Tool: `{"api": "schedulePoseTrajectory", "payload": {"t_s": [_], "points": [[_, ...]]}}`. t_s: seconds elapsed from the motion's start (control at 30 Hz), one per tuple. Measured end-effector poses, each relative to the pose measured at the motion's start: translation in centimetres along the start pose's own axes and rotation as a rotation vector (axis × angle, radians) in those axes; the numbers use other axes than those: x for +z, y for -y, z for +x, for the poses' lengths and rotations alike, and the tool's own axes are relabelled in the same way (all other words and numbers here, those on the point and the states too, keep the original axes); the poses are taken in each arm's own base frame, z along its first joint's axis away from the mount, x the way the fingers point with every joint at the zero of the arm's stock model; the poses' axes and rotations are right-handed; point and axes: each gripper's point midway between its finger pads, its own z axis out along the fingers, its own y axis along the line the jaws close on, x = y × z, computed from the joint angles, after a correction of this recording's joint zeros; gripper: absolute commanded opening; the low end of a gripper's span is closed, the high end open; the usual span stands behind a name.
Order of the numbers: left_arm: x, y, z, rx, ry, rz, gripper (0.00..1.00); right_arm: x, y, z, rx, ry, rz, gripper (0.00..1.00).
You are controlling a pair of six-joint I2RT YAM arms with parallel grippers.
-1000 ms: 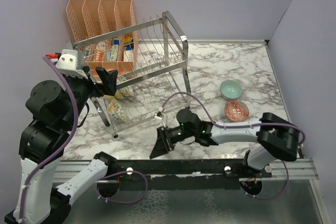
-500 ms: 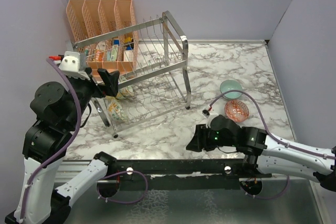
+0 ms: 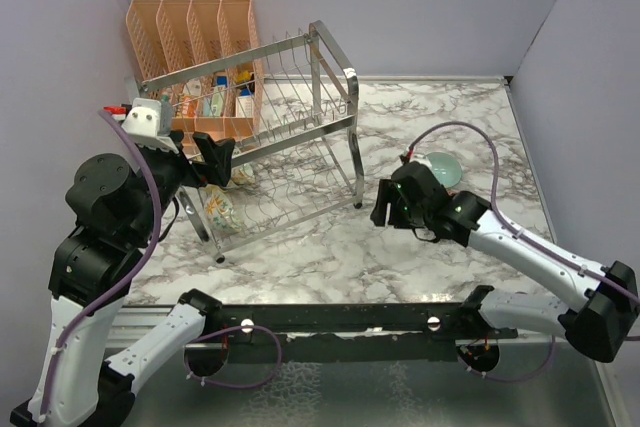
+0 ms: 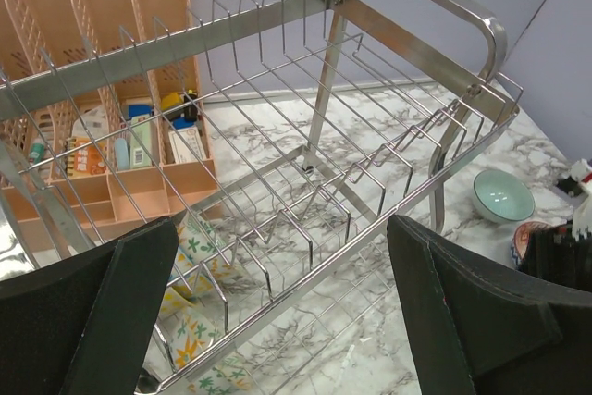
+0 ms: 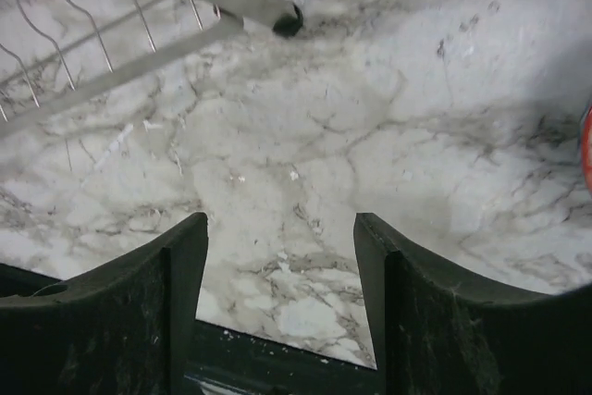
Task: Load the bowls into the dish rack
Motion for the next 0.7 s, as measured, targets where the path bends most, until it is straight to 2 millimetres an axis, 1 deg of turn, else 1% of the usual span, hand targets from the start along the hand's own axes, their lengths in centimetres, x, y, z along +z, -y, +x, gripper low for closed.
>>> {"api": "schedulePoseTrajectory", "payload": {"t_s": [0.03, 0.1, 0.17, 0.23, 0.27, 0.3, 0.33, 0.4, 0.47, 0.5, 0.57, 0.6, 0.7], "points": [[0.0, 0.0, 0.0, 0.0, 0.0, 0.001, 0.99, 0.1, 0.5, -1.5, -0.001, 0.03, 0.024, 0.65], [0.0, 0.0, 0.0, 0.0, -0.001, 0.001, 0.99, -0.1, 0.2, -3.9, -0.025, 0.083, 0.04, 0.65], [0.0, 0.0, 0.0, 0.0, -0.001, 0.001, 0.99, -0.2, 0.2, -6.7, -0.041, 0.146, 0.065, 0.65], [0.0, 0.0, -0.1, 0.001, 0.001, 0.002, 0.99, -0.1, 0.9, -9.4, -0.034, 0.202, 0.095, 0.65], [-0.1, 0.0, -0.2, 0.0, 0.004, 0.003, 0.99, 0.1, 1.6, -10.4, -0.027, 0.221, 0.112, 0.65], [-0.2, 0.1, -0.4, 0.0, 0.009, 0.004, 0.99, 0.5, 3.0, -11.6, -0.006, 0.241, 0.142, 0.65], [-0.3, 0.1, -0.6, -0.001, 0.015, 0.005, 0.99, 0.7, 4.1, -12.3, 0.009, 0.251, 0.166, 0.65], [-0.6, 0.1, -1.2, -0.003, 0.029, 0.007, 0.99, 1.4, 8.1, -13.9, 0.063, 0.261, 0.237, 0.65], [-0.9, 0.2, -1.8, -0.004, 0.044, 0.01, 0.99, 1.9, 11.0, -14.5, 0.099, 0.257, 0.286, 0.65], [-1.1, 0.2, -2.0, -0.003, 0.051, 0.01, 0.99, 2.2, 12.8, -14.5, 0.12, 0.248, 0.317, 0.65], [-1.4, 0.2, -2.4, -0.003, 0.061, 0.012, 0.99, 2.7, 14.9, -13.9, 0.131, 0.222, 0.355, 0.65], [-1.5, 0.2, -2.6, -0.002, 0.067, 0.012, 0.99, 3.0, 15.6, -13.4, 0.129, 0.203, 0.368, 0.65], [-1.8, 0.2, -2.7, 0.0, 0.073, 0.013, 0.99, 3.6, 16.2, -12.1, 0.111, 0.162, 0.372, 0.64]]}}
